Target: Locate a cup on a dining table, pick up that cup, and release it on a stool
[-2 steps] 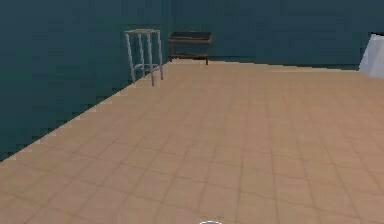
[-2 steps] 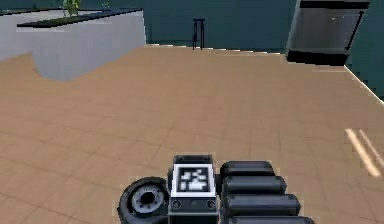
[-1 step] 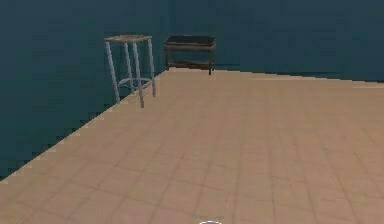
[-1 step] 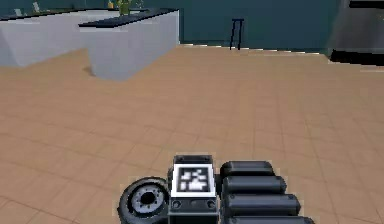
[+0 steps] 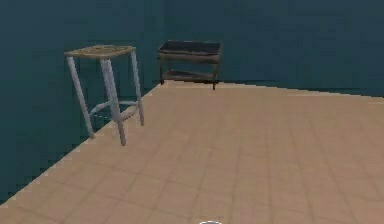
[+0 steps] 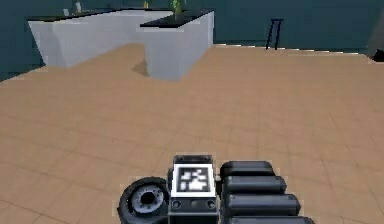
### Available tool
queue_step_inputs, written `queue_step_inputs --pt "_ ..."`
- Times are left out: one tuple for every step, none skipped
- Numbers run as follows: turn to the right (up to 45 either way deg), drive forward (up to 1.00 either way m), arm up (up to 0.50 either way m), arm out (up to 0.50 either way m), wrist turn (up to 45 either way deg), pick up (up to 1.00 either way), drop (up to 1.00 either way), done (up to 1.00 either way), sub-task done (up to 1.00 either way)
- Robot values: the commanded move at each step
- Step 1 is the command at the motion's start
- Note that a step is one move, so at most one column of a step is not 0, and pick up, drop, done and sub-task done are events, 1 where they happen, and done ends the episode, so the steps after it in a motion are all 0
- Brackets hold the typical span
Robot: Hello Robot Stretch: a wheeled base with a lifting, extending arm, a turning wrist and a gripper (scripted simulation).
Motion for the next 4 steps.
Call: queue_step_inputs --pt "0.0 1.00 0.00 0.00 0.0 0.00 0.00 0.00 0.00" --pt "0.0 1.00 0.00 0.00 0.0 0.00 0.00 0.00 0.00" --pt "0.0 0.50 0.00 0.00 0.0 0.00 0.00 0.00 0.00" --pt "-33.0 0.00 0.00 0.00 0.0 0.00 0.00 0.00 0.00"
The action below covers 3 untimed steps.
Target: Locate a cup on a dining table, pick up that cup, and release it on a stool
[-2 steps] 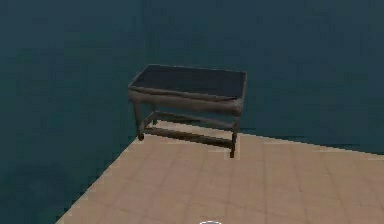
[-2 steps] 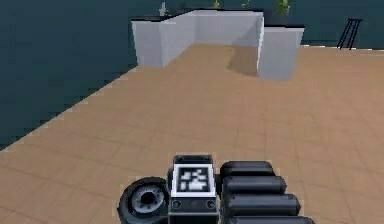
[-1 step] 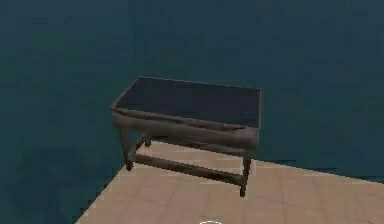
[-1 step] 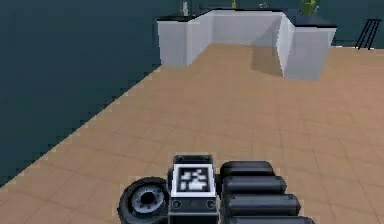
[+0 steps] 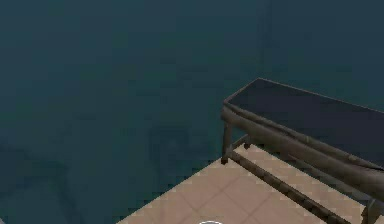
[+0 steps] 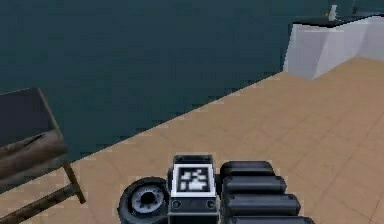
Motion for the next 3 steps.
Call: queue_step_inputs --pt "0.0 0.35 0.00 0.00 0.0 0.00 0.00 0.00 0.00" --pt "45.0 0.00 0.00 0.00 0.0 0.00 0.00 0.00 0.00" --pt "45.0 0.00 0.00 0.00 0.0 0.00 0.00 0.00 0.00"
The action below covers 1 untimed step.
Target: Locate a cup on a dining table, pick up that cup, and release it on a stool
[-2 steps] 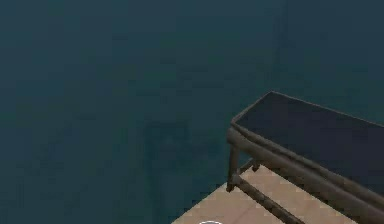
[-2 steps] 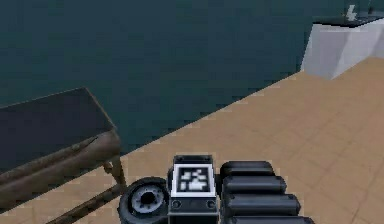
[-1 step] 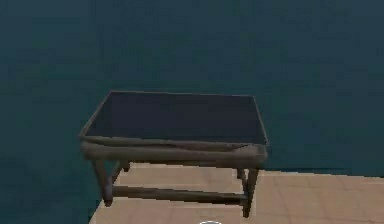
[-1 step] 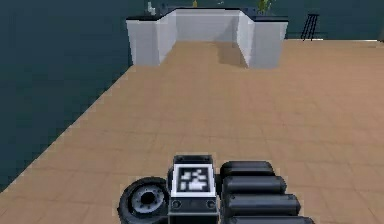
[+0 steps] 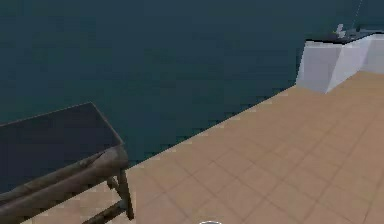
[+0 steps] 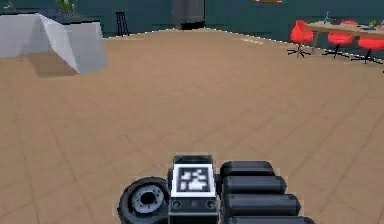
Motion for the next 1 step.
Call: queue_step_inputs --pt "42.0 0.00 0.00 0.00 0.0 0.00 0.00 0.00 0.00"
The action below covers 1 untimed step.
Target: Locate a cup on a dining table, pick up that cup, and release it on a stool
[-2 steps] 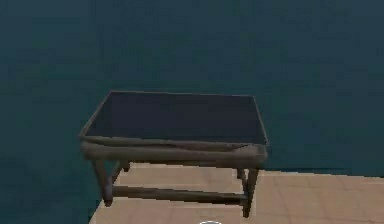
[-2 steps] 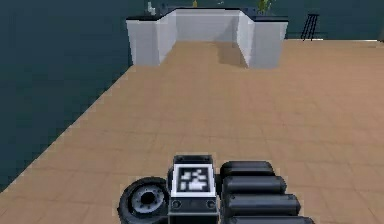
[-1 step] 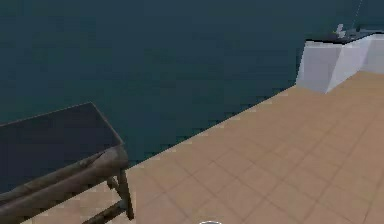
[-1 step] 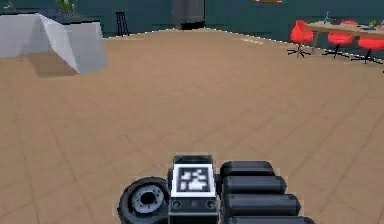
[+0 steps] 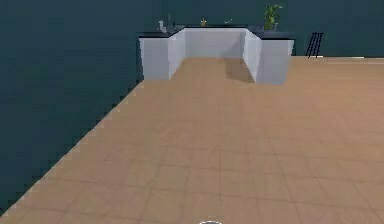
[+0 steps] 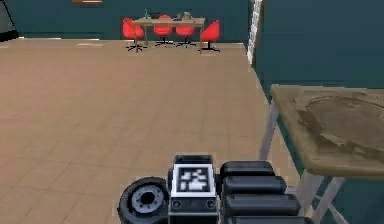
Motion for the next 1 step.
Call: queue_step_inputs --pt "-45.0 0.00 0.00 0.00 0.0 0.00 0.00 0.00 0.00"
